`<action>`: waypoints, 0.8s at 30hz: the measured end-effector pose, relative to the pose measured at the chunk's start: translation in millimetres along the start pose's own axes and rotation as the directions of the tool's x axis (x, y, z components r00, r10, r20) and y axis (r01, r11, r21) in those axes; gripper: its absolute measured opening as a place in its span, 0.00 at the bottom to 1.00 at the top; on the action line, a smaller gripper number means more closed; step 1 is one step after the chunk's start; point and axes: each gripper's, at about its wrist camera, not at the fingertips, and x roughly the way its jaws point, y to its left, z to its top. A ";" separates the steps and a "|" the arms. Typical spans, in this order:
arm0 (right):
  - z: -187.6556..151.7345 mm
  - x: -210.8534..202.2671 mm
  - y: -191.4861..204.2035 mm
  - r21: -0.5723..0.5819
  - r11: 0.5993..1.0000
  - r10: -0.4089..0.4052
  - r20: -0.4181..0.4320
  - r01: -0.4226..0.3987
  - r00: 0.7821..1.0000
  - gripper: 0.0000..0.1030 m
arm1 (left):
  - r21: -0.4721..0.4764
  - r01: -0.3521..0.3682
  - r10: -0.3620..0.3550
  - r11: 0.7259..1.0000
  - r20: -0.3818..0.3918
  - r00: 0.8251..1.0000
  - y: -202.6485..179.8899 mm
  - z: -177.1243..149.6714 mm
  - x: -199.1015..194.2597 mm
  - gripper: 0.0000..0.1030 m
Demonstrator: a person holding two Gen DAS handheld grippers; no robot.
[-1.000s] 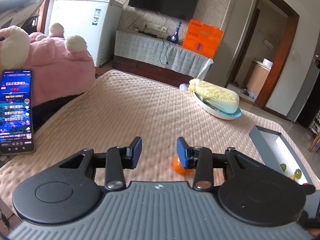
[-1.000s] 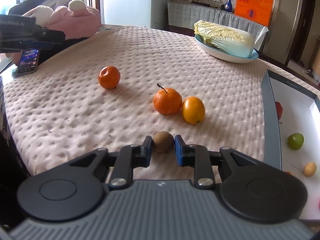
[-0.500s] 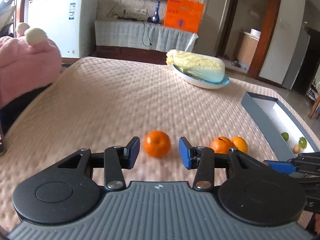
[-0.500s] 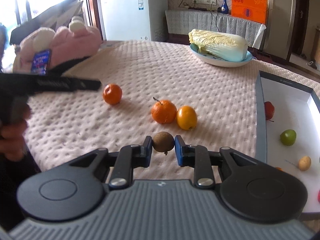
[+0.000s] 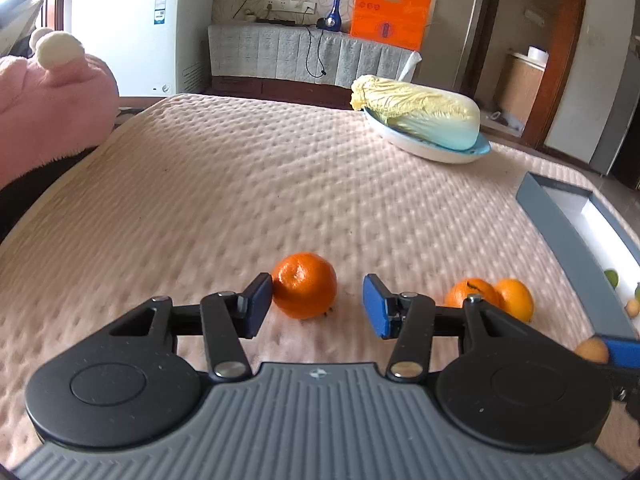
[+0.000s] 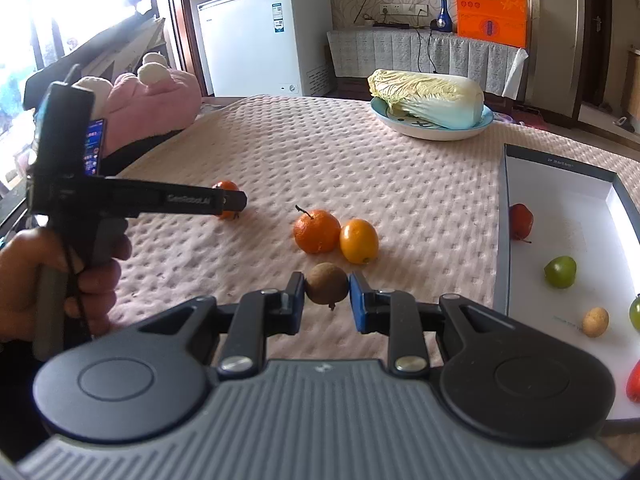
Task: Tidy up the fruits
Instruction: 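Grasp the tangerine with the left tool while the right tool grasps another brown kiwi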
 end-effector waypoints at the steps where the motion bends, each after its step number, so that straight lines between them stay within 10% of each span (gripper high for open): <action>1: 0.3 0.8 0.1 0.000 1.000 0.001 -0.001 -0.001 1.000 0.27 | -0.004 0.001 -0.001 1.000 0.002 1.000 0.6 0.8 0.9 0.54; 24: 3.4 -2.7 0.7 0.012 1.000 0.010 0.025 -0.010 1.000 0.27 | 0.005 -0.007 0.007 1.000 0.016 1.000 -4.2 8.8 -14.1 0.38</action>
